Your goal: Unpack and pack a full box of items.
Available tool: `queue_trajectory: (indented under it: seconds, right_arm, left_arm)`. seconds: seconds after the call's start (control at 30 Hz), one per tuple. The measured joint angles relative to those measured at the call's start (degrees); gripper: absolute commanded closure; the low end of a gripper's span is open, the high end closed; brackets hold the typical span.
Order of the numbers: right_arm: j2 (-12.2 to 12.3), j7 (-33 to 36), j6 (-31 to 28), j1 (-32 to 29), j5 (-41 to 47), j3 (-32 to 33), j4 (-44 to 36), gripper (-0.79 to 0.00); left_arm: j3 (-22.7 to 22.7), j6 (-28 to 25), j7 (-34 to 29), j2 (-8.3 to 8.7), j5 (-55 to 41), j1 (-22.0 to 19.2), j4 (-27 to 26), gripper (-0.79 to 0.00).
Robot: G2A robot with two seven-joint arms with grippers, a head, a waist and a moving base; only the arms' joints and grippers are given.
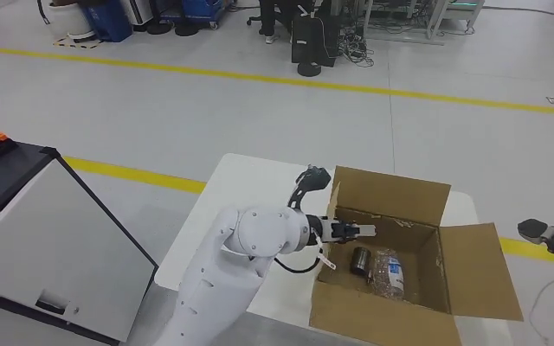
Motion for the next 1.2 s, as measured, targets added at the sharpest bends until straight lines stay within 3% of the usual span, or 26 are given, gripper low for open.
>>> queue_trajectory:
  seconds: [0.37,0.77,1.0,1.2]
  right_arm:
    - [0.05,-3.97,1.66,-0.31,0.39,2.03,-0.23,-0.785]
    - [1.00,-6.20,3.69,2.39,-1.22,5.72,6.97,-0.785]
    - [1.38,-6.09,3.72,4.06,-2.67,5.81,10.36,-0.785]
    - [1.50,-6.01,4.76,4.95,-2.61,5.69,12.34,-0.785]
  left_arm:
    - [8.34,0.15,3.32,-1.56,-5.13,-5.65,13.12,-0.785]
    - [13.44,2.26,5.49,-2.77,-7.38,-9.93,22.04,-0.785]
    - [14.90,4.57,6.92,-3.03,-5.98,-11.58,24.78,-0.785]
    - [12.86,5.12,7.44,-2.42,-5.71,-11.55,22.25,-0.785]
